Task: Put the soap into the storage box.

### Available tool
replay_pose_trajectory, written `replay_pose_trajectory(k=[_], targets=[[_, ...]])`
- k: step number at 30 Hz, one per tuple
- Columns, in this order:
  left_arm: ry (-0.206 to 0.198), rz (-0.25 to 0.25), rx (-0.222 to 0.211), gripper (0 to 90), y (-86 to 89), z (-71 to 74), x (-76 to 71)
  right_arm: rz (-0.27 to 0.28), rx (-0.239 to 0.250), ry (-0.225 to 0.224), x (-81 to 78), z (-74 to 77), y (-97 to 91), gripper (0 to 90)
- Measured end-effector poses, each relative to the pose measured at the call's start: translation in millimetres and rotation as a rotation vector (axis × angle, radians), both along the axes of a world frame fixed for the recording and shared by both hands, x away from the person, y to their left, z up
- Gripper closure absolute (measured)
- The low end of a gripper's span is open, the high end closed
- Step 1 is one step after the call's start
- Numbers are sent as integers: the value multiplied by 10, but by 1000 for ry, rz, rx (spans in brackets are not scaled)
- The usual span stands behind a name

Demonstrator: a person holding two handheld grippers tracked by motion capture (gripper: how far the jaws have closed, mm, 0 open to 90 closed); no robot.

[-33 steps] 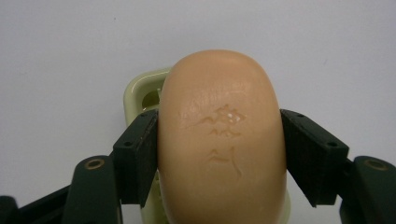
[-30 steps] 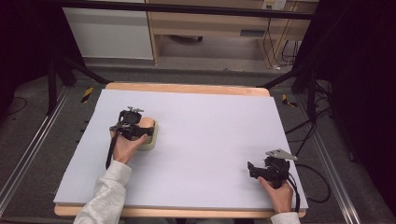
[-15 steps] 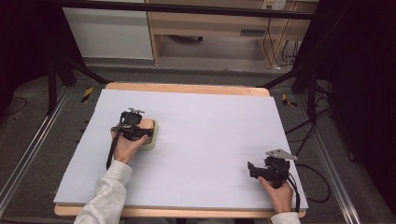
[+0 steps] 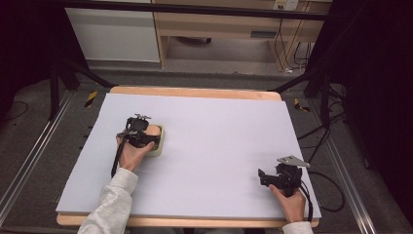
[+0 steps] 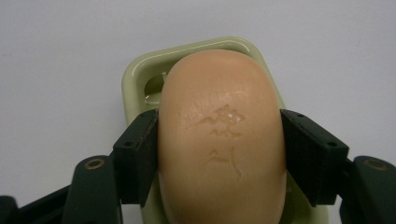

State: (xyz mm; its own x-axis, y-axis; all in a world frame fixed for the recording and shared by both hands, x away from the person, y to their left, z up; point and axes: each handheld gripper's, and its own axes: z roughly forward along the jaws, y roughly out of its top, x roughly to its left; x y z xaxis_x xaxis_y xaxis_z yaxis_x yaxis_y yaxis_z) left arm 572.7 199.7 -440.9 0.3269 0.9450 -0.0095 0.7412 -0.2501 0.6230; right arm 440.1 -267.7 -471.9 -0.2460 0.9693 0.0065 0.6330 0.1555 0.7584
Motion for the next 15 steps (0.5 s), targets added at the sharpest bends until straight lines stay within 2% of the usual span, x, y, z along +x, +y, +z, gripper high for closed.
replay_pose_trajectory(k=[15], targets=[[-2, -1, 0, 316, -4, -21, 0, 1, 0, 3, -1, -2, 6, 61]])
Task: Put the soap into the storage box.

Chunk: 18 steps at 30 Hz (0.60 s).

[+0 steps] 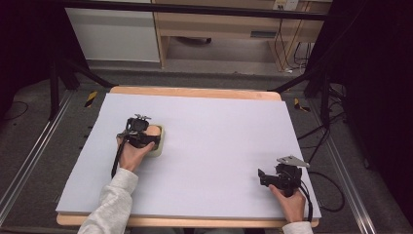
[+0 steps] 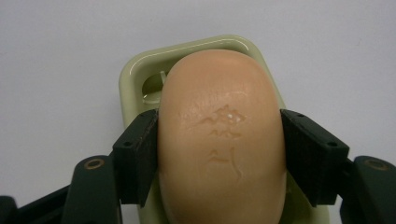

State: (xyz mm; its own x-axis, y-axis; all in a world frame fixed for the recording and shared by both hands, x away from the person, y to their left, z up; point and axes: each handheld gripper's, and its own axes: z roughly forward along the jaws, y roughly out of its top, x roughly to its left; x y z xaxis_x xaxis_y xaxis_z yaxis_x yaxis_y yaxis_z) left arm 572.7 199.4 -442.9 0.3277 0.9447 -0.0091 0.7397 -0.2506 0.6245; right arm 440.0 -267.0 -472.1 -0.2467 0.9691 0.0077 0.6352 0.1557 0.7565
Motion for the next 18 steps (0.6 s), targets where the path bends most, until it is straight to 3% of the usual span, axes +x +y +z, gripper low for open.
replay_pose_trajectory(k=[13, 18], targets=[[-6, -4, 27, 312, -19, 0, -18, 4, -5, -3, 1, 0, 11, 61], [-24, 0, 13, 282, -1, 36, -37, 4, -3, -4, 1, 2, 9, 61]])
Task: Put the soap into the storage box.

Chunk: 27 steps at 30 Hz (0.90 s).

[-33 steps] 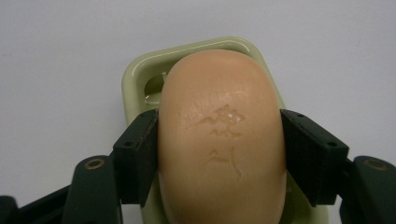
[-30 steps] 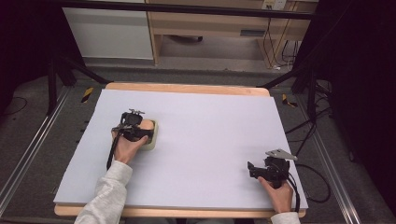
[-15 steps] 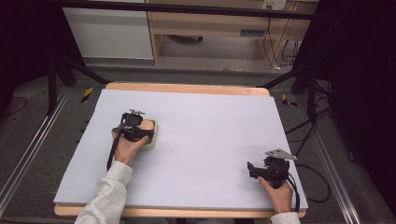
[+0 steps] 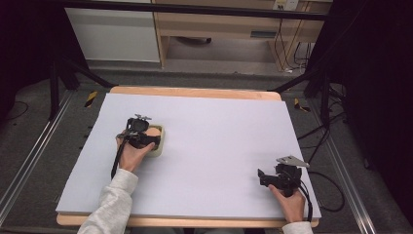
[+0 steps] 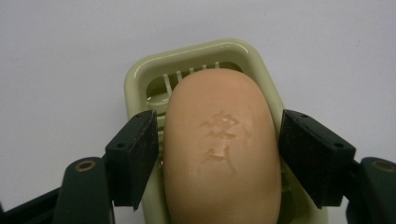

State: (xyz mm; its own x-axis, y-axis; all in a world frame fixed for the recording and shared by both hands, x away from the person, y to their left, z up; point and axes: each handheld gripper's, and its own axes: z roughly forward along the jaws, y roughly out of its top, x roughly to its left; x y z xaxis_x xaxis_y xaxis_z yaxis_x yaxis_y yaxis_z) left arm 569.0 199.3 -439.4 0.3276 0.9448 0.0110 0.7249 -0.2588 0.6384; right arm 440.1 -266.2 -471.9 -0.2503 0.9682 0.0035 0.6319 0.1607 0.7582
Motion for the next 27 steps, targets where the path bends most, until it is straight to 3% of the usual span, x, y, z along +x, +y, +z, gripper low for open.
replay_pose_trajectory(k=[5, 12, 19, 27], targets=[[-15, 4, -5, 278, 27, 43, -32, 0, -1, -1, -2, 2, 3, 61], [-62, -33, -27, 259, 41, 164, -147, -6, 1, -4, -8, 9, -4, 61], [-135, -73, -58, 246, 60, 228, -326, -15, 4, -10, -6, 20, 4, 60], [-185, -103, -82, 231, 180, 240, -542, -32, 6, -21, -22, 27, -29, 59]])
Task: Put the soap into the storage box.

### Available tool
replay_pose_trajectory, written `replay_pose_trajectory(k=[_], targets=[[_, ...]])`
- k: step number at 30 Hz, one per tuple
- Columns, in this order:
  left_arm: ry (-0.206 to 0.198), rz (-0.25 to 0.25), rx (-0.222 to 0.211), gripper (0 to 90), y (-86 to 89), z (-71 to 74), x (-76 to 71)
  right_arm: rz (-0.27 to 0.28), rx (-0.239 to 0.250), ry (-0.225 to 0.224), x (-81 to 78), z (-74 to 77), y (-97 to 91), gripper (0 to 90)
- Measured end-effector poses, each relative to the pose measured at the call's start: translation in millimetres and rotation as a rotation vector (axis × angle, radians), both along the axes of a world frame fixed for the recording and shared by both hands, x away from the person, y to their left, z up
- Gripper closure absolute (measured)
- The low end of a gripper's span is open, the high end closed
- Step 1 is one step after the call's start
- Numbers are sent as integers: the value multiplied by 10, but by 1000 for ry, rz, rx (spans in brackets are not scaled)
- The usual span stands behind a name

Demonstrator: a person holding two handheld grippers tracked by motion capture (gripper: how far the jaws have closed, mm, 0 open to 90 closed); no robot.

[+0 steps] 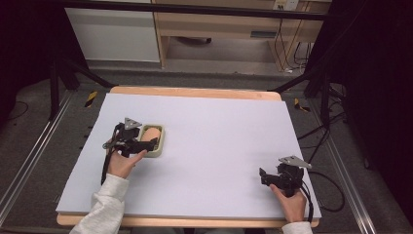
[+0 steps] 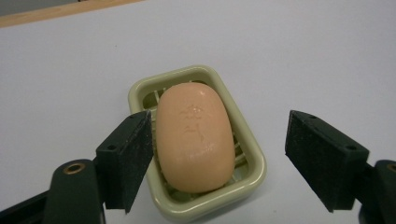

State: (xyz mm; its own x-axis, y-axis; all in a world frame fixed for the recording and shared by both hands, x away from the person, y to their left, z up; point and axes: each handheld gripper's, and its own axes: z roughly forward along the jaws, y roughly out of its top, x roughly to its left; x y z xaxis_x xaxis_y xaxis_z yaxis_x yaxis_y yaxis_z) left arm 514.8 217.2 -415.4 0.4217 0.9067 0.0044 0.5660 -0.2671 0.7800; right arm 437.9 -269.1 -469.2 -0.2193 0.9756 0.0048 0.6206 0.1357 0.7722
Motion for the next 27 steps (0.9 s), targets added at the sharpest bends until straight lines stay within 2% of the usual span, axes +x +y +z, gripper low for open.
replay_pose_trajectory(k=[3, 7, 12, 17, 22, 27], targets=[[-6, -5, 1, 227, 51, -19, -82, -6, 0, -3, -4, 0, -18, 59], [-17, 4, -32, 221, 155, -83, -204, -13, 5, -2, -10, 6, -39, 58], [-47, 26, -40, 221, 291, -150, -344, -27, -11, -4, -16, 1, -81, 58], [-53, 55, -58, 224, 444, -238, -460, -45, -3, -2, -27, -14, -159, 58], [-36, 89, -14, 226, 542, -371, -551, -77, 5, 5, -29, -29, -225, 56], [-33, 111, -13, 229, 626, -447, -637, -82, 3, 10, -31, -46, -224, 56]])
